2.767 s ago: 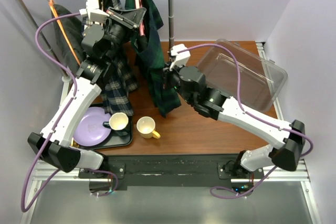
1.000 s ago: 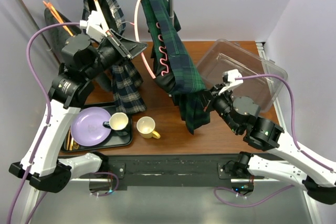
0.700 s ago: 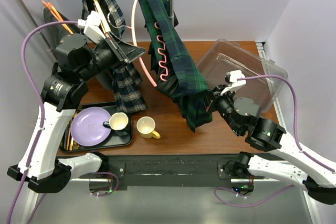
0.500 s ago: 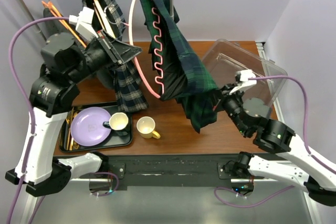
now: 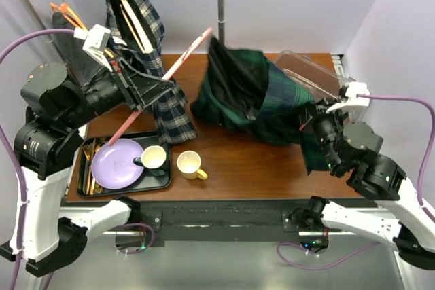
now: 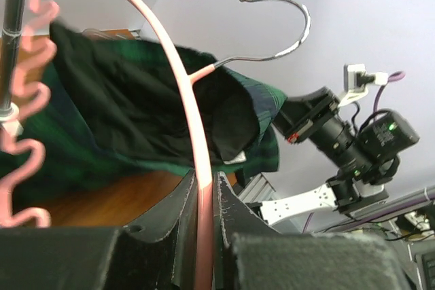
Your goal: Remove the skirt from the hanger
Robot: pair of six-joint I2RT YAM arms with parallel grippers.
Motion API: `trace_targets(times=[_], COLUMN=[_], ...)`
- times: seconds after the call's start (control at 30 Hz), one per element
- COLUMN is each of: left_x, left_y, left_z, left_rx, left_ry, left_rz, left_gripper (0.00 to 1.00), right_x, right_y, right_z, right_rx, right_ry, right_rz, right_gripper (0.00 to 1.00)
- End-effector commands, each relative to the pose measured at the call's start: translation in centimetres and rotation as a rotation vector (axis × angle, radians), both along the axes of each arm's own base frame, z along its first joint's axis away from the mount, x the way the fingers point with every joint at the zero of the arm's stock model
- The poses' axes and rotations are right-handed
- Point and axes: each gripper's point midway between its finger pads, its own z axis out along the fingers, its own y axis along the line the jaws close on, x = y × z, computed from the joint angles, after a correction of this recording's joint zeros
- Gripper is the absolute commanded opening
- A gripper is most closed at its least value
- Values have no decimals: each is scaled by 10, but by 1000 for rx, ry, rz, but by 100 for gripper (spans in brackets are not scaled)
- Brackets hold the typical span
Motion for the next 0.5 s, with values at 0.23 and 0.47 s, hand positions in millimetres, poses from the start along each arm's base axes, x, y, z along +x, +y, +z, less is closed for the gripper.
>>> trace_targets(times=[0.23,0.47], left_x=[-15,-21], left_y=[0,5], left_z=[12,24], left_rx=[18,-35], left_ry=[-168,-218], left_rz=[-63,-37], left_gripper=[0,0], right_x=[24,42], right_y=[10,13], right_z=[125,180], right_rx=[89,-38], right_ry=[-242,-387], right_rz=[-93,-217], right_gripper=[0,0])
